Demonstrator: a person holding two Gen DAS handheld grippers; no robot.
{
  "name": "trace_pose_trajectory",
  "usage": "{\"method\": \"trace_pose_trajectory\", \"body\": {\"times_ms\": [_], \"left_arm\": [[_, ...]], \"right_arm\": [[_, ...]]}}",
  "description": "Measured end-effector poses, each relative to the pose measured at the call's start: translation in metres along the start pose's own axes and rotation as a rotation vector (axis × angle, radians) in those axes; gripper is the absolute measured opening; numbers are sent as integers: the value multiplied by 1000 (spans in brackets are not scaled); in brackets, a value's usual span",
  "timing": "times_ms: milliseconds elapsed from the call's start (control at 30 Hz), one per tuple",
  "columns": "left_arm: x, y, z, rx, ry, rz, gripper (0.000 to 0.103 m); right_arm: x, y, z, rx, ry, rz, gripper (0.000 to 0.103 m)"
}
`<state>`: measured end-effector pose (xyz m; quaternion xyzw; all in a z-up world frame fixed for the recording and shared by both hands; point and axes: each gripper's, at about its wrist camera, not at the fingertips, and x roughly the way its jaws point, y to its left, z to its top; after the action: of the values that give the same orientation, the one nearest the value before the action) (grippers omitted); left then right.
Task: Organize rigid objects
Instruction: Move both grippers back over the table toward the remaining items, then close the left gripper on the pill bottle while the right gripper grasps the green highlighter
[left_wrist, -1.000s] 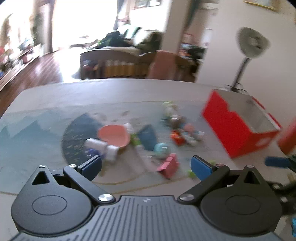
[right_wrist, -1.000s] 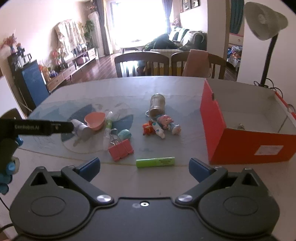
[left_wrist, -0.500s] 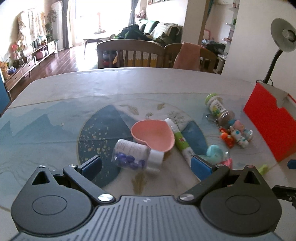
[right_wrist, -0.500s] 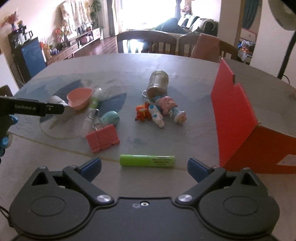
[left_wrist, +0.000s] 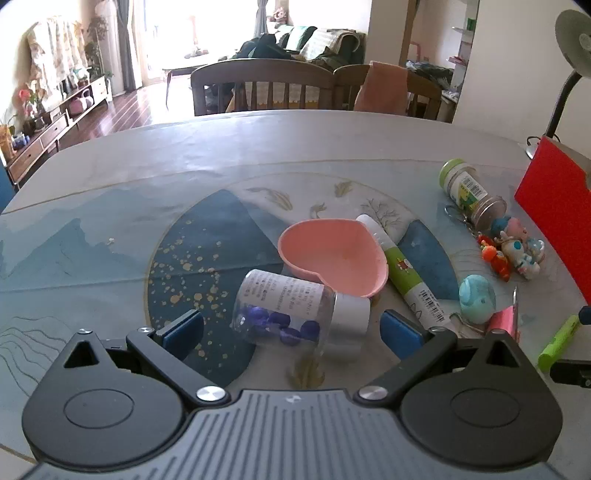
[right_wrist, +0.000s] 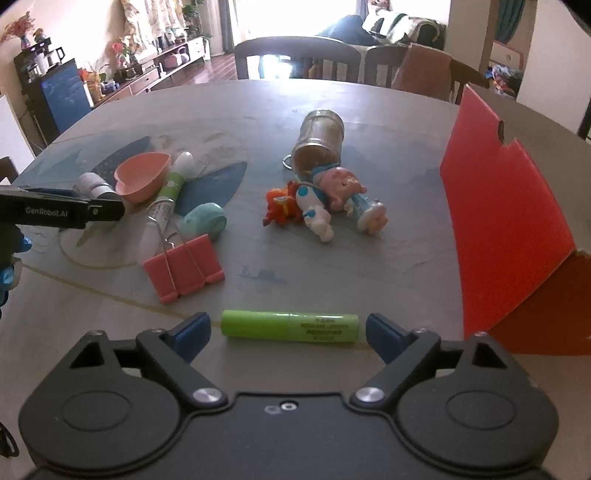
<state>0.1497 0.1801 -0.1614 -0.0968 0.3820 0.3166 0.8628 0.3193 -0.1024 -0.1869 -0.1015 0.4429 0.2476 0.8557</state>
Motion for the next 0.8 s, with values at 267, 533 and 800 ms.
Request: {"method": "trace_pose_trajectory", "body": {"times_ms": [267,533,800], "left_arm": [[2,-1,0,17,-1,-4,75],[-2,-8,-1,36,3,10,72],[-30,-16,1,-6,-6,-13,71]], "right_arm": [[3,3,-2,-9,11,-22,81],[-2,5,-4,-8,-1,-39,80],[-37,4,2,25,-42,-28,80]]}}
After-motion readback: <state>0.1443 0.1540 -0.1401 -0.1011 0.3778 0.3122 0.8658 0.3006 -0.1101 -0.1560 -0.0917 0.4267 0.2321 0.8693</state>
